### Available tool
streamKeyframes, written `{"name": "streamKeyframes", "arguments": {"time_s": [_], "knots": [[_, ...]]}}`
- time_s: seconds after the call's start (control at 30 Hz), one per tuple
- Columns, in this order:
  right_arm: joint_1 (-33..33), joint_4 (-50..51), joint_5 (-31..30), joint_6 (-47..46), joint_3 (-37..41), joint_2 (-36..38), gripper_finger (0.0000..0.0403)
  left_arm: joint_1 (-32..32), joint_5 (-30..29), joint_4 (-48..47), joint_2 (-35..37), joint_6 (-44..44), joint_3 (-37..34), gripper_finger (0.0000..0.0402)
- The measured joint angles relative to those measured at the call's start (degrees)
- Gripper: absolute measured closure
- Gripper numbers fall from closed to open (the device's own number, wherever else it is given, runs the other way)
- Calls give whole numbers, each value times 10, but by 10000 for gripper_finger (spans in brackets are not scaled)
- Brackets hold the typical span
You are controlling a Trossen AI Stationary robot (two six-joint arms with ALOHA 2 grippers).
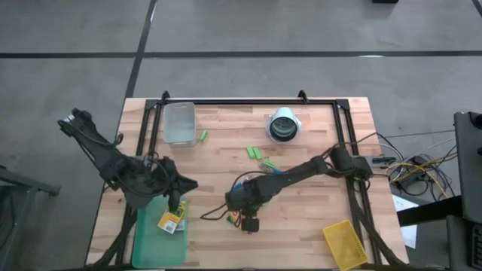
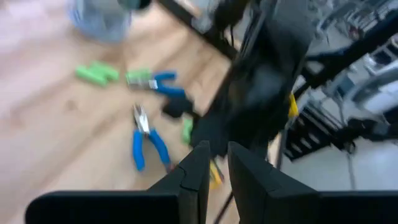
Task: Pick & Place School Supplies
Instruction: Put the yellow crayon box into the green bin
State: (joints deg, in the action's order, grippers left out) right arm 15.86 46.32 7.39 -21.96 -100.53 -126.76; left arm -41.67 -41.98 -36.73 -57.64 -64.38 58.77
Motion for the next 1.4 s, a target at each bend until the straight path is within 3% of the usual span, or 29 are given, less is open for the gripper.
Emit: {"name": "streamKeyframes", "arguments": {"time_s": [0.13, 0.4, 0.63, 0.8, 1.0, 1.13, 1.4], "knots": [[-2, -10, -24, 25, 0, 33, 394, 0, 42, -40, -17, -75, 0, 340], [-2, -17, -106, 72, 10, 103, 394, 1, 53, -47, -85, -185, -14, 340], [-2, -62, -183, 101, 65, 208, 394, 24, 138, 46, -161, -228, -39, 340], [1, -165, -200, 108, 156, 294, 394, 61, 197, 154, -209, -196, -64, 340], [5, -236, -180, 36, 307, 373, 394, 89, 284, 192, -253, -193, -66, 340], [8, -290, -157, -28, 409, 389, 394, 93, 317, 251, -281, -188, -66, 340], [20, -555, -146, -81, 546, 385, 394, 99, 345, 371, -352, -88, -66, 340]]}}
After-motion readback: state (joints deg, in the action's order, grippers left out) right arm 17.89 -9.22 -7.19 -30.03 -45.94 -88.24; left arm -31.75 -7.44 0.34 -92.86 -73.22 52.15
